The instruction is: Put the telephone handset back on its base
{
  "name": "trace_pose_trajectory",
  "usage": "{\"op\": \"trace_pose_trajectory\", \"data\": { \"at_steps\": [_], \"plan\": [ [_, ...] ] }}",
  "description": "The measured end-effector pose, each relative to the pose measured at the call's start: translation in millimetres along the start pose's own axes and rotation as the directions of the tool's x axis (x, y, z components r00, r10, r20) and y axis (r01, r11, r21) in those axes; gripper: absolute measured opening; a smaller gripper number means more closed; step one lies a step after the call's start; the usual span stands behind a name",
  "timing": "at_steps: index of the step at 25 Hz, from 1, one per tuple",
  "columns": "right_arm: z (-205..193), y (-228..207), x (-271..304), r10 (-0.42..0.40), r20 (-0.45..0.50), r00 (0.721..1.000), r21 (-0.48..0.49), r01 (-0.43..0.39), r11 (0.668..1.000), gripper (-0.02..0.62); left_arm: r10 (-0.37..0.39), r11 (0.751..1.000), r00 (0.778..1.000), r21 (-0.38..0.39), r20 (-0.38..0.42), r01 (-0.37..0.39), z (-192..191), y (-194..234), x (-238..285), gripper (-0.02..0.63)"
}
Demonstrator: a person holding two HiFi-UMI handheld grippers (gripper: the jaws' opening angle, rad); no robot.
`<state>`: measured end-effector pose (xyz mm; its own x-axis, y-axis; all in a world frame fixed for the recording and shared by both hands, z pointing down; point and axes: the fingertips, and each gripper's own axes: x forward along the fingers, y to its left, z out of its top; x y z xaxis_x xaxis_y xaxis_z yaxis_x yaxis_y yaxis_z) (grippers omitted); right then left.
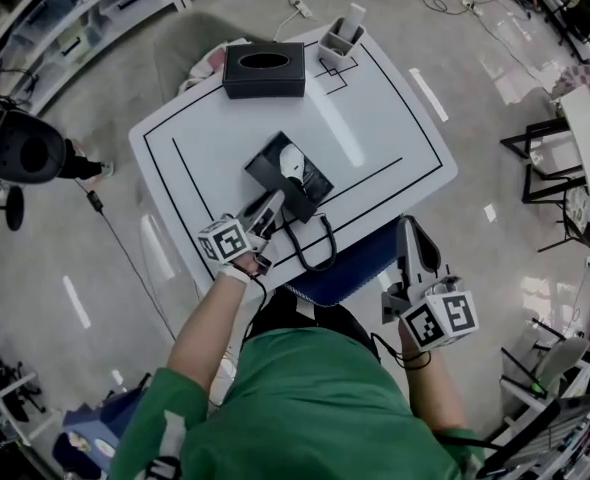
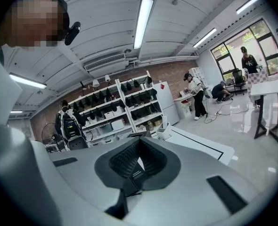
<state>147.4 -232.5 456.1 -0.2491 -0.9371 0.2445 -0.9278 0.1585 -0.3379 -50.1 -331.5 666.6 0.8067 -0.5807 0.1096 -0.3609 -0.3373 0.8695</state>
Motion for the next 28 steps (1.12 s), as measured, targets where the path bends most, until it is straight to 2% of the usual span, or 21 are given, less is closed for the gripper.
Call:
{"op": "trace_pose_trajectory", "data": {
  "at_steps": [10, 20, 23, 28],
  "plan": [
    [-2, -3, -4, -0.013, -0.009, 1.0, 0.004, 0.013, 1.0, 0.023, 0.022, 0.996, 1.0, -0.087, -0.004, -0.022, -5, 21, -1, 0.08],
    [-6, 0, -6, -0.01, -0.007, 1.0, 0.007, 0.01, 1.0, 0.021, 0.05, 0.993, 0.999, -0.103, 0.001, -0.049, -7, 32, 2, 0.08],
    [-4, 3, -6, -0.004, -0.003, 1.0, 0.003, 0.004, 1.0, 0.023, 0.077, 0.991, 0.997, -0.112, 0.002, -0.077, -7, 31, 1, 0.081],
    [2, 6, -5, 0.013, 0.007, 1.0, -0.004, -0.013, 1.0, 0.021, 0.153, 0.985, 0.988, -0.075, -0.021, -0.155, -7, 36, 0, 0.109]
  ]
}}
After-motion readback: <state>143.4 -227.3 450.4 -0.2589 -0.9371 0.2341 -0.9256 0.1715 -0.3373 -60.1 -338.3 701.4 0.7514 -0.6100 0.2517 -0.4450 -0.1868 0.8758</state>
